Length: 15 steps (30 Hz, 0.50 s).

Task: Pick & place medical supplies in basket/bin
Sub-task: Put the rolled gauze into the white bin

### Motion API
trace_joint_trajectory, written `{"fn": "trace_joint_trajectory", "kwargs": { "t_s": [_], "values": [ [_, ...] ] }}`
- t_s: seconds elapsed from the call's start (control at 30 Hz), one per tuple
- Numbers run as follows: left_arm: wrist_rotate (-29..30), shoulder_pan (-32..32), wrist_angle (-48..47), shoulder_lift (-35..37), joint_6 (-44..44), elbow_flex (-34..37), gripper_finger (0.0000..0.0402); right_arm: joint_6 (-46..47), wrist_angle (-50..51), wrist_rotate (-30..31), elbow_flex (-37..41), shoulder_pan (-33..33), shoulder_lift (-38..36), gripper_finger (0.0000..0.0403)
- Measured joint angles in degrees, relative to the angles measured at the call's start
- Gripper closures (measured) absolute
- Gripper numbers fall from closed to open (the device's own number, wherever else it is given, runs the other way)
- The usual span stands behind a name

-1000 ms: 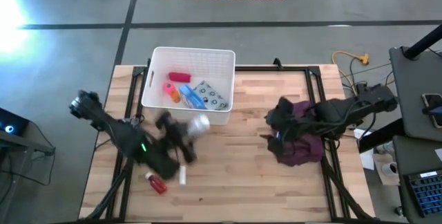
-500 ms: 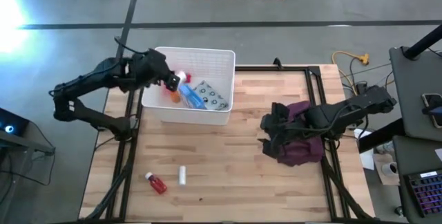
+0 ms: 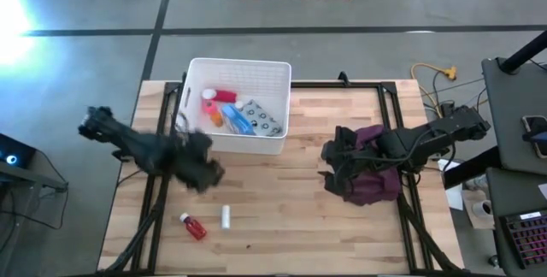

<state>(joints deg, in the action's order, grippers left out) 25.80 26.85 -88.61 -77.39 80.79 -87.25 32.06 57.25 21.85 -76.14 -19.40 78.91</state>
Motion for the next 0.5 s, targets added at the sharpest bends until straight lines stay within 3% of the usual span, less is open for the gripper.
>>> {"fn": "trace_joint_trajectory", "kwargs": {
  "t_s": [0.1,0.23,0.5],
  "values": [
    [-5.9,6.4,0.9,-4.9,15.4,3.5,0.0161,-1.8,0.0,0.0,0.4,0.0,0.0,0.0074],
    [-12.2,11.4,5.0,-11.6,27.0,6.1,0.0161,-4.6,-0.5,0.0,0.8,0.6,0.0,0.0074],
    [-12.9,12.6,21.7,-20.1,32.3,9.3,0.0162,-8.6,-1.1,-1.1,1.0,1.7,0.0,0.0074]
  ]
}}
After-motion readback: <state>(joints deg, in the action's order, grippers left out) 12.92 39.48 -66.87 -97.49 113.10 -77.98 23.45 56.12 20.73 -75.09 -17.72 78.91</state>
